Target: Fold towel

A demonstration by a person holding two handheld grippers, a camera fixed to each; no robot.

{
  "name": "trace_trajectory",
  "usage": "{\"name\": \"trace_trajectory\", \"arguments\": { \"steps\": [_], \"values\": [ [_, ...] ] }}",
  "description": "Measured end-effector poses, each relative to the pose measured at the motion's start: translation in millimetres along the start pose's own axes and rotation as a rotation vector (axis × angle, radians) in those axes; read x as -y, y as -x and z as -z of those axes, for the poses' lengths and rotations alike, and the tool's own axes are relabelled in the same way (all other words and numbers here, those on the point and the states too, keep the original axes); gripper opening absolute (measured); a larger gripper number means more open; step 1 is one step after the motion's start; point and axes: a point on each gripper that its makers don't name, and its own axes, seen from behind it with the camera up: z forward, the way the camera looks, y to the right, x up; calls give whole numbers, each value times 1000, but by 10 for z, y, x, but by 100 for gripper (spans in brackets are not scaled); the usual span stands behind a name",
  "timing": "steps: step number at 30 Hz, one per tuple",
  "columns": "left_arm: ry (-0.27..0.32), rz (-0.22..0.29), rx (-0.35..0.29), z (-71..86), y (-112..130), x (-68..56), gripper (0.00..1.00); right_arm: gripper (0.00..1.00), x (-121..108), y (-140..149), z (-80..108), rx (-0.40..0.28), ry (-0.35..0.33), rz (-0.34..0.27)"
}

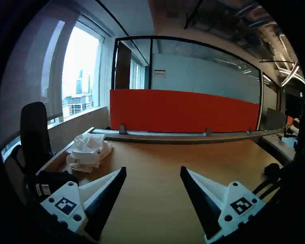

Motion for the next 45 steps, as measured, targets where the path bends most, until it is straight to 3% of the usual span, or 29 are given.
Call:
{"name": "trace_trajectory", "arguments": {
  "steps": [21,36,45],
  "values": [
    [36,11,-95,-195,-379,44,99,100,868,-557,-11,-94,-80,-57],
    [37,-11,-116,-233,-374,-5,99,100,910,-663,60,-116,-70,-73],
    [40,-30,-140,-287,-262,-70,98,100,997,-774,128,-140,-58,-44]
  ]
}}
